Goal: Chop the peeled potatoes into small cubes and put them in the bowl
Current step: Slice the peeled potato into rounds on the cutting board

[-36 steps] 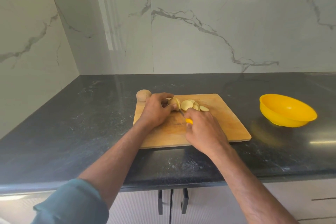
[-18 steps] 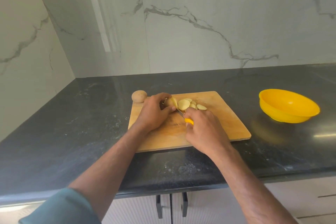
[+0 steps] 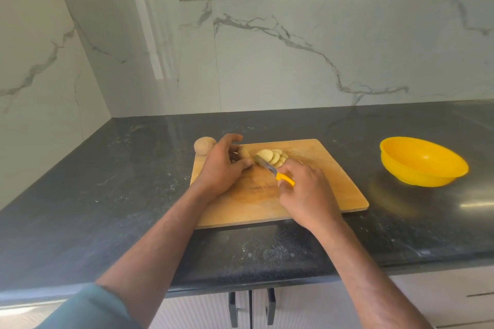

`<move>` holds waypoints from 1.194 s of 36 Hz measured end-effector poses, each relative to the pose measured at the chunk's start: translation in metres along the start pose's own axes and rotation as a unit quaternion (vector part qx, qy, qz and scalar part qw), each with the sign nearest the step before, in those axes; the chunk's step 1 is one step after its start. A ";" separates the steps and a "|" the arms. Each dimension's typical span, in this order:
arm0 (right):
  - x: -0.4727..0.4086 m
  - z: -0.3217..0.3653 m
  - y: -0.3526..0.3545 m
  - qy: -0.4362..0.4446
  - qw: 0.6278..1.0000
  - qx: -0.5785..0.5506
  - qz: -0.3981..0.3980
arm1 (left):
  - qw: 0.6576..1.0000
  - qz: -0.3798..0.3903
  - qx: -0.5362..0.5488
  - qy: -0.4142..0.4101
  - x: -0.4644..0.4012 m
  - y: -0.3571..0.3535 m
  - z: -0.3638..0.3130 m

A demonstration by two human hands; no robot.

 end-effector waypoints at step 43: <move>0.002 0.037 -0.004 0.045 0.995 0.000 -0.093 | 0.999 -0.048 -0.005 0.025 0.003 0.009 -0.008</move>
Point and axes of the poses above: each hand's wrist, its own x-axis away from the middle knuckle, its own y-axis out of the back of the hand, z = x × y, the point moved 10 cm from there along -x, towards the middle knuckle, and after that the axes turned 4 degrees about -z, right-handed, at the moved point
